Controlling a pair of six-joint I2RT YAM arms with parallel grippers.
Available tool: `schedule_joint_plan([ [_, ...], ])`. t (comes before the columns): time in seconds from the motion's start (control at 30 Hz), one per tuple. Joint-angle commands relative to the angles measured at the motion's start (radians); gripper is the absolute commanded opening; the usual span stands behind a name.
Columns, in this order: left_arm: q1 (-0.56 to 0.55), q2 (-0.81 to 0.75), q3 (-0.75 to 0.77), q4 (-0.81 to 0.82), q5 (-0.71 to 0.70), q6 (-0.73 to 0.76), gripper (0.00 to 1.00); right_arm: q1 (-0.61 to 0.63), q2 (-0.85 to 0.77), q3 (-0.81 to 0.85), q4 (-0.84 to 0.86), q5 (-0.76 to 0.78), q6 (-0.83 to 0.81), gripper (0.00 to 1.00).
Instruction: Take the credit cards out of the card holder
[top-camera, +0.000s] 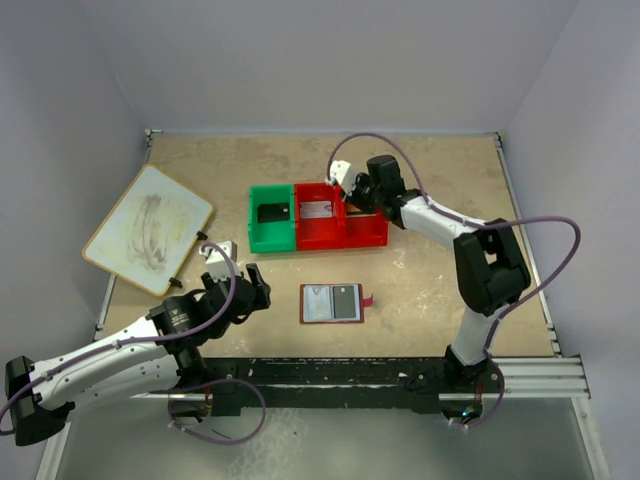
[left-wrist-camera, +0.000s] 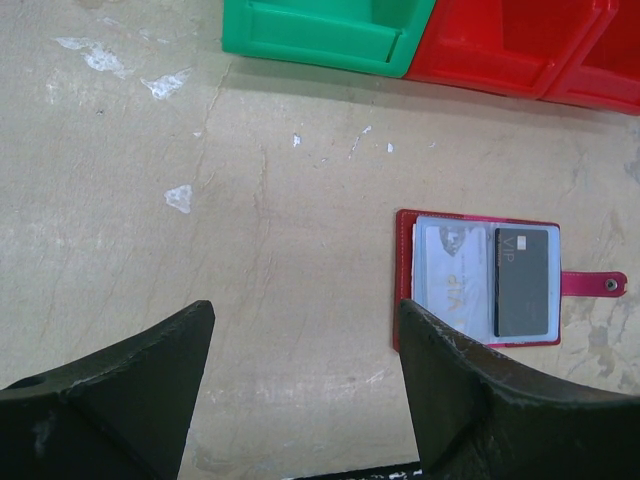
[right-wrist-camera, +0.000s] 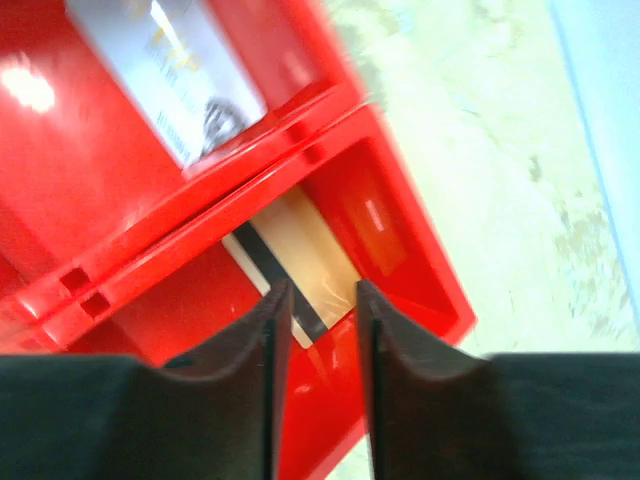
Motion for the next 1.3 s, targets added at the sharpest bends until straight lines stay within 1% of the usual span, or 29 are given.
schedule_joint_plan([
  [0.0,-0.001,-0.005,0.037,0.022,-0.017,-0.015,0.71,-0.005,-0.095,0.002,0.119,0.087,0.452,0.30],
  [0.07,-0.003,-0.002,0.033,0.031,-0.018,-0.021,0.71,-0.005,-0.085,0.018,0.039,0.167,0.605,0.22],
  [0.1,-0.002,-0.001,0.030,0.035,-0.017,-0.021,0.71,-0.005,-0.071,0.031,-0.008,0.197,0.687,0.22],
  [0.13,-0.002,0.003,0.029,0.040,-0.018,-0.023,0.71,-0.005,-0.055,0.051,-0.049,0.207,0.736,0.18],
  [0.17,-0.002,0.007,0.028,0.041,-0.021,-0.023,0.71,-0.004,-0.043,0.049,-0.066,0.208,0.773,0.11],
  [0.2,-0.002,0.010,0.028,0.043,-0.023,-0.026,0.71,-0.003,-0.035,0.042,-0.071,0.205,0.814,0.06],
  [0.23,-0.002,0.015,0.032,0.044,-0.023,-0.025,0.71,-0.003,-0.034,0.017,-0.060,0.208,0.852,0.04],
  [0.3,-0.002,0.020,0.036,0.046,-0.025,-0.026,0.71,-0.003,-0.042,-0.031,-0.018,0.210,0.900,0.04],
  [0.4,-0.003,0.026,0.038,0.049,-0.026,-0.031,0.71,-0.002,-0.035,-0.045,-0.009,0.209,0.933,0.05],
  [0.77,-0.002,0.039,0.033,0.064,-0.029,-0.040,0.71,0.033,0.095,0.051,-0.054,0.290,0.951,0.05],
  [0.97,-0.002,0.045,0.033,0.063,-0.033,-0.040,0.71,0.068,0.156,0.099,-0.081,0.397,0.961,0.05],
  [1.27,-0.002,0.048,0.033,0.063,-0.032,-0.041,0.71,0.075,0.226,0.105,-0.070,0.417,1.014,0.07],
])
